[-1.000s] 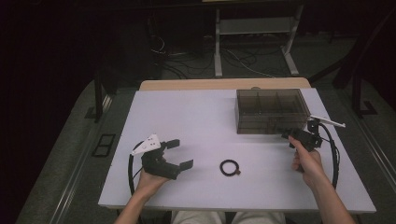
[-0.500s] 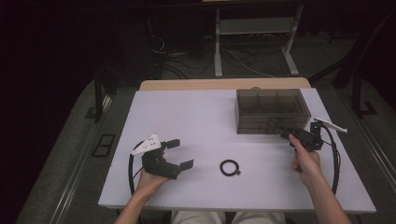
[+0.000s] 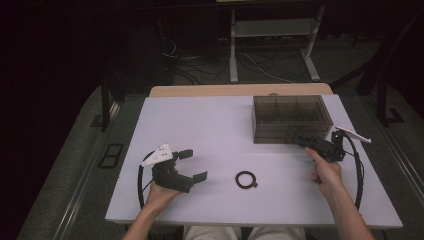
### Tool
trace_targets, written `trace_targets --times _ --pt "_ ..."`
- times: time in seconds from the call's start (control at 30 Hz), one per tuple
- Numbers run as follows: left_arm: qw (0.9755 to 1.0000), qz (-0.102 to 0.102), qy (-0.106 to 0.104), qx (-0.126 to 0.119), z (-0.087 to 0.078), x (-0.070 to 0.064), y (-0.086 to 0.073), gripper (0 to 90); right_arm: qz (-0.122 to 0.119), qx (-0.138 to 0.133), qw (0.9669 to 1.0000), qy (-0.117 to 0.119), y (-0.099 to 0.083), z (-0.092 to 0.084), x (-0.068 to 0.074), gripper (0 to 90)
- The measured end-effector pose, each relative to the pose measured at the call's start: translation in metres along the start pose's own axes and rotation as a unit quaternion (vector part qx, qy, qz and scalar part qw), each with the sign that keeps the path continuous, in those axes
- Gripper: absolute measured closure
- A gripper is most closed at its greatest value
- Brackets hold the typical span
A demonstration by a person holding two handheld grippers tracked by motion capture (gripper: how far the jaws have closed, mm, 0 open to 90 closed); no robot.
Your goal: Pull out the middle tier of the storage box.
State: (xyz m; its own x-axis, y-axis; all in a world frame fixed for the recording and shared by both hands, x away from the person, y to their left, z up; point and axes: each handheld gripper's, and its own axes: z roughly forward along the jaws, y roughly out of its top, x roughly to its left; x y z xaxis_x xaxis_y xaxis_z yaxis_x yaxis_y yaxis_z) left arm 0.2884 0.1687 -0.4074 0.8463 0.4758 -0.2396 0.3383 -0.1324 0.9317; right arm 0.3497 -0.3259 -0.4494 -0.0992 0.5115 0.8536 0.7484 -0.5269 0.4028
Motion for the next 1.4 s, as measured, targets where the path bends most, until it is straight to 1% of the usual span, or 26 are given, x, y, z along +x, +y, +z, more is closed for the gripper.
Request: trace_targets --times 0.03,0.07,0.1,0.13,0.3,0.53,0.7,0.77,1.0,1.07,1.23,1.27,1.4 --pt "1.0 0.0 0.0 0.0 0.0 0.0 0.0 0.0 -0.001 -0.002 1.0 -0.003 0.0 0.001 -0.001 44.6" --pt "1.0 0.0 -0.001 0.0 0.0 0.0 0.0 0.0 0.005 -0.002 1.0 -0.006 0.0 0.001 -0.001 45.8" --pt "1.0 0.001 -0.001 0.001 0.0 0.0 0.0 0.0 0.004 -0.005 1.0 -0.007 0.0 0.002 -0.003 46.7" --pt "1.0 0.0 -0.001 0.001 0.0 0.0 0.0 0.0 0.012 -0.002 0.9999 -0.011 0.0 0.001 -0.003 47.7" --pt "1.0 0.0 0.0 0.001 0.0 0.0 0.0 0.0 0.036 -0.011 0.9992 -0.016 0.0 0.004 -0.004 51.8" --pt "1.0 0.001 0.0 0.001 0.0 0.0 0.0 0.0 0.061 -0.018 0.9978 -0.017 -0.002 0.007 -0.003 56.4" --pt "1.0 0.001 0.001 0.0 0.0 0.0 0.0 0.0 0.079 -0.03 0.9963 -0.012 -0.005 0.01 -0.001 59.7" --pt "1.0 0.002 0.001 0.001 0.0 0.0 0.0 0.0 0.099 -0.041 0.9942 -0.002 -0.008 0.011 -0.003 60.6" --pt "1.0 0.002 0.0 0.001 -0.001 0.0 0.0 0.0 0.112 -0.058 0.992 -0.006 -0.013 0.012 -0.007 61.9" --pt "1.0 0.002 0.001 0.002 0.0 0.0 0.0 0.0 0.123 -0.071 0.9899 0.0 -0.013 0.011 -0.007 63.6" --pt "1.0 0.005 0.0 0.003 0.0 0.0 0.0 0.0 0.139 -0.086 0.9865 -0.006 -0.014 0.01 -0.008 66.1" --pt "1.0 0.004 0.0 0.002 0.0 0.0 0.0 0.0 0.147 -0.088 0.9852 -0.006 -0.014 0.01 -0.008 66.1" --pt "1.0 0.004 0.0 0.002 0.0 0.0 0.0 0.0 0.152 -0.095 0.9838 -0.005 -0.015 0.011 -0.01 68.1"
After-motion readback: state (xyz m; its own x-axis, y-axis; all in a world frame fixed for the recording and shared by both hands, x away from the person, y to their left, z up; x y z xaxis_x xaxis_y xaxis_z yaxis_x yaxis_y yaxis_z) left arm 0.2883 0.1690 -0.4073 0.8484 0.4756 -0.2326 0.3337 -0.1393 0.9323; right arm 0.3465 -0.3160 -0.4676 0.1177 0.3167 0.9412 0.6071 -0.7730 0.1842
